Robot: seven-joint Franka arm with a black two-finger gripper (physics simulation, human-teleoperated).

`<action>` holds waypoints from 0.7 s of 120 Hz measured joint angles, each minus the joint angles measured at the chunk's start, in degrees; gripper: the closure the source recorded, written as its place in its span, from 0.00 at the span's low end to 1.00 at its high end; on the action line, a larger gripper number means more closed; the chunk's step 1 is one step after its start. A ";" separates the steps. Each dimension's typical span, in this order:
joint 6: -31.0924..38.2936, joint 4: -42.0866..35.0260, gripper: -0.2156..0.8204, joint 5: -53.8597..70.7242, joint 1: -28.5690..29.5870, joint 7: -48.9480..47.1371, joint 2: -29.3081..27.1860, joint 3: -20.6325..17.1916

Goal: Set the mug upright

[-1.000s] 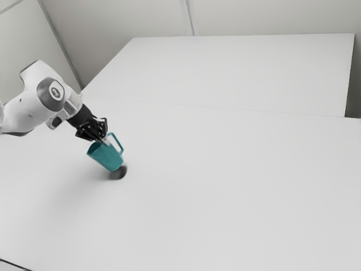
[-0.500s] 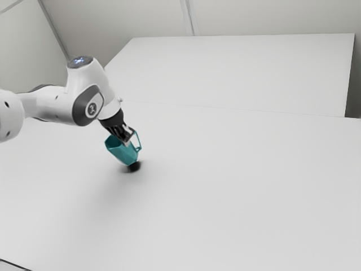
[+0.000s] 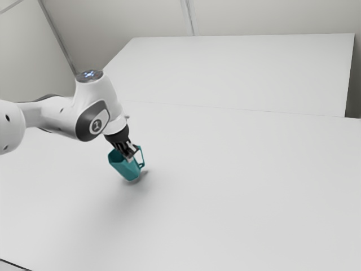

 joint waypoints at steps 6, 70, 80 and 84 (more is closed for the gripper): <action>0.14 -0.05 0.97 0.02 -0.05 0.00 0.20 -0.46; 0.62 -0.17 0.66 0.41 0.49 -0.01 1.97 -1.96; 0.39 -0.17 0.51 0.45 0.13 -0.01 0.97 -2.12; 0.30 -0.17 0.47 0.46 -0.02 -0.01 0.48 -2.14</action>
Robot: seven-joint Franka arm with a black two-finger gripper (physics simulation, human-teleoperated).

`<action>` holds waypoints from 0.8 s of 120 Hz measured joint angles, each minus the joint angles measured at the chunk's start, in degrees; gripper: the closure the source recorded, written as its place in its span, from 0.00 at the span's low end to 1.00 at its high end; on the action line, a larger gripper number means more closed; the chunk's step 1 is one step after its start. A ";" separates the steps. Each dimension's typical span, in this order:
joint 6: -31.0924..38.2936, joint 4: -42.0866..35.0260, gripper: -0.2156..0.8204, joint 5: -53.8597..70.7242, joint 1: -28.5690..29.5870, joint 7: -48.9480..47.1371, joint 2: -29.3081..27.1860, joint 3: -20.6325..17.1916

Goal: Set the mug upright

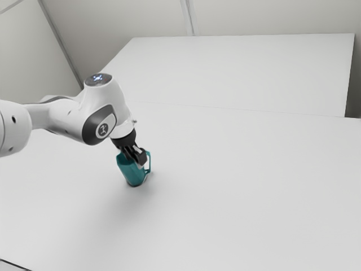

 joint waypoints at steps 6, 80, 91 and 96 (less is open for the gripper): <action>-0.27 0.00 0.41 0.01 -0.17 0.00 -1.02 -0.06; -22.12 26.66 0.22 -0.11 -11.47 0.00 -0.05 11.17; -25.39 29.52 0.22 0.02 -12.57 0.00 1.50 12.34; -26.68 30.45 0.21 0.08 -12.86 0.00 2.06 12.50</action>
